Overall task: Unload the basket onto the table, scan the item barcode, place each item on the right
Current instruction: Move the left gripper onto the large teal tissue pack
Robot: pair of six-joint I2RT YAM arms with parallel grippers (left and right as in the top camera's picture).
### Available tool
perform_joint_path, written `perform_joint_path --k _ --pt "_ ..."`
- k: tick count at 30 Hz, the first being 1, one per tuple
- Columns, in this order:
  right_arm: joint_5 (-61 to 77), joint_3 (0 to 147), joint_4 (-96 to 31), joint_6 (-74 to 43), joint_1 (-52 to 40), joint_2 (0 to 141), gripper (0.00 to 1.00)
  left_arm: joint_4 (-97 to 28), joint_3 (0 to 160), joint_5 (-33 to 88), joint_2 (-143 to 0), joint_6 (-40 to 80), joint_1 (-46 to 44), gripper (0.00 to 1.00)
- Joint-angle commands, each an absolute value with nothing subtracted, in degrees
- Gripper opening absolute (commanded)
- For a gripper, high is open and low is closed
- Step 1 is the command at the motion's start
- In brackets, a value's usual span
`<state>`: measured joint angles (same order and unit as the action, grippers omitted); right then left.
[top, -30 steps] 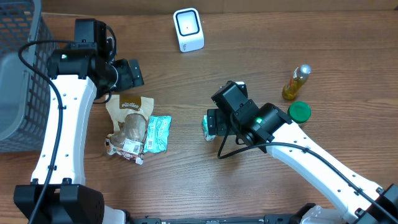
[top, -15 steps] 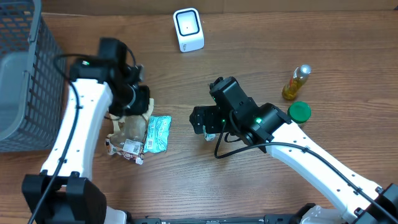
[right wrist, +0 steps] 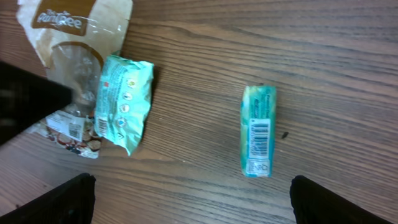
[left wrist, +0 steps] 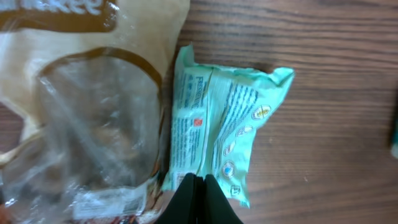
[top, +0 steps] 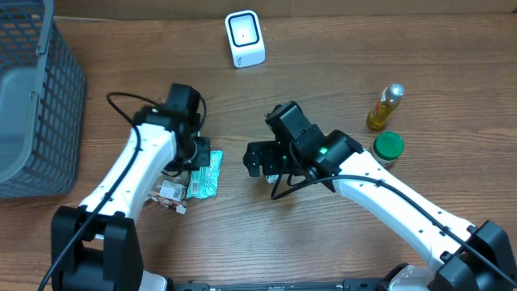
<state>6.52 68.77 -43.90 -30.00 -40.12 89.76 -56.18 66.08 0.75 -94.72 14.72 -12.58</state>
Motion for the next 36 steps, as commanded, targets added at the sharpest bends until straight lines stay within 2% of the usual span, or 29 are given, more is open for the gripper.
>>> perform_joint_path --k 1,7,14,18,24,36 --pt "6.76 68.6 -43.64 -30.24 -40.01 89.71 0.97 -53.25 62.08 -1.96 -94.39 17.43 -14.48 0.04" --pt "6.48 68.6 -43.75 -30.22 -39.99 89.71 0.97 -47.97 59.22 -0.99 -94.39 17.39 -15.77 0.04" --pt "5.08 68.6 -43.79 -30.2 -39.99 89.71 0.98 -47.51 58.92 -2.39 -94.39 16.73 -15.9 0.04" --pt "5.04 68.6 -43.81 -30.2 -39.99 89.71 0.98 -45.98 58.92 -3.44 -94.39 16.69 -15.9 0.1" --pt "4.97 68.6 -44.73 -30.2 -39.99 89.71 0.98 -45.23 58.17 -6.92 -94.39 16.75 -15.9 0.09" --pt "4.4 68.6 -45.19 -30.24 -39.99 89.71 1.0 -39.27 52.86 8.08 -94.39 13.65 -16.64 0.12"
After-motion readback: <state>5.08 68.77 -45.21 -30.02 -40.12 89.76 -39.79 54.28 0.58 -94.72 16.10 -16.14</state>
